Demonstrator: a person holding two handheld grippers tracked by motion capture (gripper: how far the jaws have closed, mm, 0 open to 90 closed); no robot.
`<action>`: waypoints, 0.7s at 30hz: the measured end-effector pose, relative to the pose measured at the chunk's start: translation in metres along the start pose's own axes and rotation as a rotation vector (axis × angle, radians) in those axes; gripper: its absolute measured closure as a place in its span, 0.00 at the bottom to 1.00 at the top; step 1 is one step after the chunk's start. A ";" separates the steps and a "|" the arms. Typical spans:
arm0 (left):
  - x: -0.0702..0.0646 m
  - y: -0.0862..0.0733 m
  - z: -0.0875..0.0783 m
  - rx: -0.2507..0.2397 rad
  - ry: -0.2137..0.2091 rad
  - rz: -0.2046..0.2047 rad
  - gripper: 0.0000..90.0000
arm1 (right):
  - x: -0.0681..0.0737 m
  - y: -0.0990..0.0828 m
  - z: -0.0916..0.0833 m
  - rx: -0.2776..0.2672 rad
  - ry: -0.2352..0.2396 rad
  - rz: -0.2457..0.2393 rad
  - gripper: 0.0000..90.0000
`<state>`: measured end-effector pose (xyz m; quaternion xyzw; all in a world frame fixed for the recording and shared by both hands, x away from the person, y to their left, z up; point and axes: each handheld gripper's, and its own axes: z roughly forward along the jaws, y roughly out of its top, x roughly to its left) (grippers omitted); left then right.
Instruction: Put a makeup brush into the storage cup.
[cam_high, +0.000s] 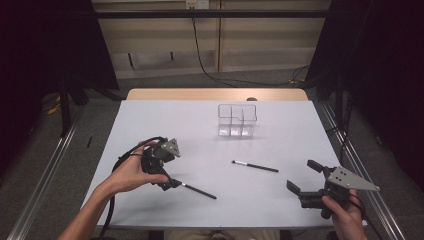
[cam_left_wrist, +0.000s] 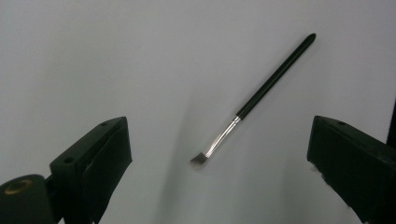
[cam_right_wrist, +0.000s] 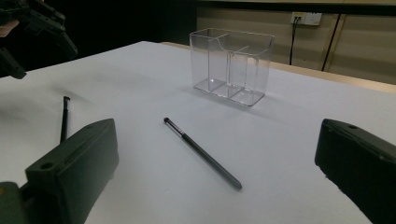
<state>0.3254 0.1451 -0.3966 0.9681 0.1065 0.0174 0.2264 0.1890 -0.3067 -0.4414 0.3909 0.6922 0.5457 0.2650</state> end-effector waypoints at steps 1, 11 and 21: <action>0.000 0.001 0.000 0.006 -0.004 0.013 0.08 | 0.000 0.000 0.000 0.000 0.001 0.001 0.00; -0.001 0.006 0.014 0.032 -0.051 0.057 0.08 | 0.000 0.000 0.000 -0.001 0.006 -0.003 0.00; -0.003 0.008 0.028 0.099 -0.095 0.131 0.25 | 0.000 0.000 0.000 0.000 0.002 -0.003 0.00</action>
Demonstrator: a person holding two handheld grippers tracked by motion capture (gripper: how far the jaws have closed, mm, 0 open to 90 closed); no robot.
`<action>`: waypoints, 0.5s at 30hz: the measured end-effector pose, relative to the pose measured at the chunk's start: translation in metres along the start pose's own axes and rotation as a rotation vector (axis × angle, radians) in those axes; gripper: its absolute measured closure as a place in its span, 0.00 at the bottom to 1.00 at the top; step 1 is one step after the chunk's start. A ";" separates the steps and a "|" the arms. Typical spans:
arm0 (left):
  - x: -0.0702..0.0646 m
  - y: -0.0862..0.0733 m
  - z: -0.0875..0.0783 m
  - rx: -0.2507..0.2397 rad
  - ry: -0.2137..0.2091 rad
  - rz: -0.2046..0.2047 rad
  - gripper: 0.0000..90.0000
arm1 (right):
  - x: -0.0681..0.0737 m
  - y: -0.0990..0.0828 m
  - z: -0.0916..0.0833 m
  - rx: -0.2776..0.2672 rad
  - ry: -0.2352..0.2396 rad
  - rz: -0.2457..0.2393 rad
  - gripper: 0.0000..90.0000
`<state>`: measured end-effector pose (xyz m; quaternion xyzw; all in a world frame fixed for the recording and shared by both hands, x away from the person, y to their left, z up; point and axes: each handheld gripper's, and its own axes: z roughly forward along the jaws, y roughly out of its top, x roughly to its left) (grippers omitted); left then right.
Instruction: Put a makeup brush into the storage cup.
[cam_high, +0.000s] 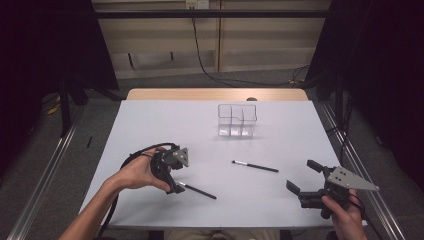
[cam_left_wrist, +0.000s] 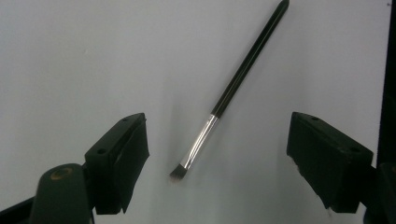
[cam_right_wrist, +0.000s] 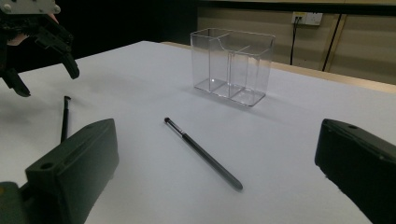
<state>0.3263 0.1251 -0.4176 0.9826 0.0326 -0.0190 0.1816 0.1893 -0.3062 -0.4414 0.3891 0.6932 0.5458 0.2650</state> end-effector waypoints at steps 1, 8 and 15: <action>0.000 0.000 0.001 0.002 -0.003 0.003 0.27 | 0.000 0.000 0.000 0.001 0.000 0.000 0.00; 0.001 0.004 0.014 0.047 -0.005 0.031 0.37 | 0.000 0.000 0.000 0.000 0.000 -0.001 0.00; 0.001 0.009 0.026 0.102 -0.023 0.066 0.51 | 0.000 0.000 0.001 0.004 0.003 -0.004 0.00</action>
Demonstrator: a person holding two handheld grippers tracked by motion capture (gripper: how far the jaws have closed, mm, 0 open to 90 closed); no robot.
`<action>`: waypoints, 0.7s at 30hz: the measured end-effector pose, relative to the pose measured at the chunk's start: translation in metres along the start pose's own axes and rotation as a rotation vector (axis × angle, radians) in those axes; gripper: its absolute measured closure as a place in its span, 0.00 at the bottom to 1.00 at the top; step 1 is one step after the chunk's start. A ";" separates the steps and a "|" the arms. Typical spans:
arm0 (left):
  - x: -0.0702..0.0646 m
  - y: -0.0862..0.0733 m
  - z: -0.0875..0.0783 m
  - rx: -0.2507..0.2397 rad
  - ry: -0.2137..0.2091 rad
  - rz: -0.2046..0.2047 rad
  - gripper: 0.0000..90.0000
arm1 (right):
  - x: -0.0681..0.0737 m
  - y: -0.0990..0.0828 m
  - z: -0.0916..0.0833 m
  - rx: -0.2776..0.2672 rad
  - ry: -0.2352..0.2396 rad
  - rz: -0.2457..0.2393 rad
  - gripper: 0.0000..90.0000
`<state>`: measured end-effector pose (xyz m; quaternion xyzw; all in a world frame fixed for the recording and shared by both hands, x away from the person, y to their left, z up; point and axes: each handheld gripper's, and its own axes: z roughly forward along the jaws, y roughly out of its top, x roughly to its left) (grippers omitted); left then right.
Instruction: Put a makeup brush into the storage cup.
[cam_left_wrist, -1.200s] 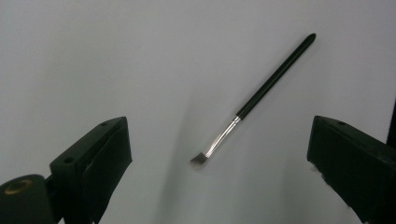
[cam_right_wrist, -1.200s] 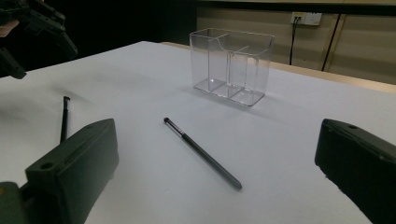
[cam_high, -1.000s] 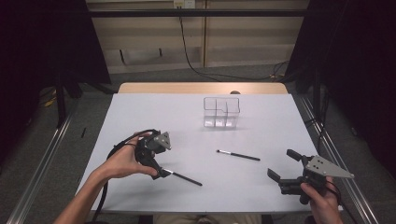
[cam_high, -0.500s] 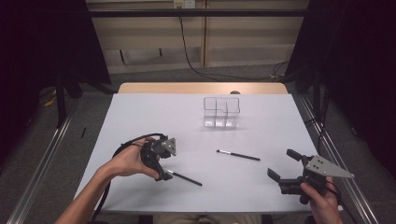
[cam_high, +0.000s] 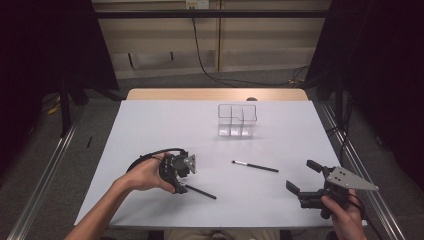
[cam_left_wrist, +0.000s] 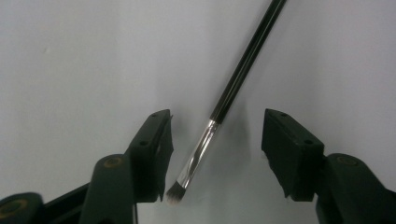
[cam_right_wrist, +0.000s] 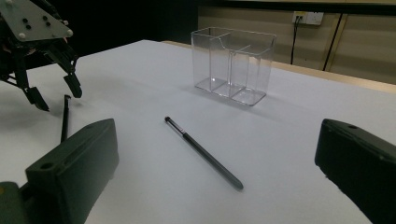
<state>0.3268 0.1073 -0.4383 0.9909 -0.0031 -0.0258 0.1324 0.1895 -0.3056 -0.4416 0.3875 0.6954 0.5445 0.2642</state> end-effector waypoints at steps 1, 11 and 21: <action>0.001 0.001 0.001 0.007 0.003 0.004 0.54 | 0.000 0.000 0.000 0.001 -0.001 -0.001 0.00; 0.003 0.003 0.006 0.028 -0.006 0.016 0.66 | 0.000 0.000 0.001 0.001 0.000 -0.001 0.00; 0.001 0.007 0.008 0.058 -0.020 0.036 0.75 | 0.000 0.000 0.001 0.005 0.004 -0.005 0.00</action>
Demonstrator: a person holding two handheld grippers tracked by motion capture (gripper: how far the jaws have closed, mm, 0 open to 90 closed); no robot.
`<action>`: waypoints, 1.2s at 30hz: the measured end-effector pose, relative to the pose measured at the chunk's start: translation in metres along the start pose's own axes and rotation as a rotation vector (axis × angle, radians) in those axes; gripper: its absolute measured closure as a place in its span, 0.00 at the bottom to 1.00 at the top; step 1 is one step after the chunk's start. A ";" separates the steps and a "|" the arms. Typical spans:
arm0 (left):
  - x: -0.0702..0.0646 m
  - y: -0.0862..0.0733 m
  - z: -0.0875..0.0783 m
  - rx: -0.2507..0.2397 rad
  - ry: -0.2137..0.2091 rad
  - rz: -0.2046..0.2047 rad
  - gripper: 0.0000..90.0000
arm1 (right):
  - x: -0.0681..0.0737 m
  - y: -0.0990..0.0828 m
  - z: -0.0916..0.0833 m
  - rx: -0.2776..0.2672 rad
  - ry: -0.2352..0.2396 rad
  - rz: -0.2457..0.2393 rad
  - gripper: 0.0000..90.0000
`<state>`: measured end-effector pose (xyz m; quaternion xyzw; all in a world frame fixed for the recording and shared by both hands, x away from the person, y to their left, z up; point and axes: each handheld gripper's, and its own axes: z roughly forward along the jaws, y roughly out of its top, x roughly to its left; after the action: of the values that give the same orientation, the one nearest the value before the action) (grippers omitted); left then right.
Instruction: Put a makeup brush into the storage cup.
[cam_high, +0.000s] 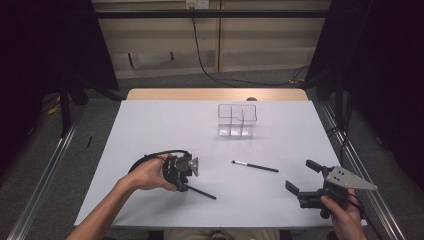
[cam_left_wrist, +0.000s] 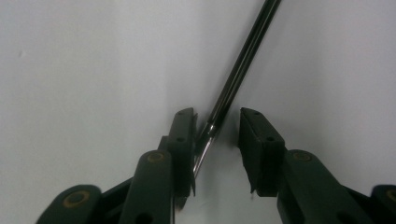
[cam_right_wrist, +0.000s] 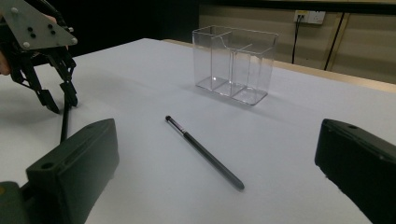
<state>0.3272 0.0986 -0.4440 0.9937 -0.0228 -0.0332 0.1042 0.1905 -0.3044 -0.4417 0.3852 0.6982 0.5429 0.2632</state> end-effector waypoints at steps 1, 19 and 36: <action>0.000 0.001 0.000 0.003 0.002 -0.003 0.77 | 0.000 0.000 0.000 0.000 0.001 0.000 0.00; 0.003 0.005 0.000 0.030 -0.042 -0.007 0.93 | -0.001 0.000 -0.001 -0.002 -0.002 0.002 0.00; 0.004 -0.005 -0.022 -0.130 -0.062 -0.085 0.93 | -0.001 0.000 -0.001 -0.001 -0.002 0.008 0.00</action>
<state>0.3326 0.1076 -0.4240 0.9834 0.0183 -0.0697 0.1664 0.1897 -0.3059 -0.4417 0.3887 0.6961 0.5438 0.2619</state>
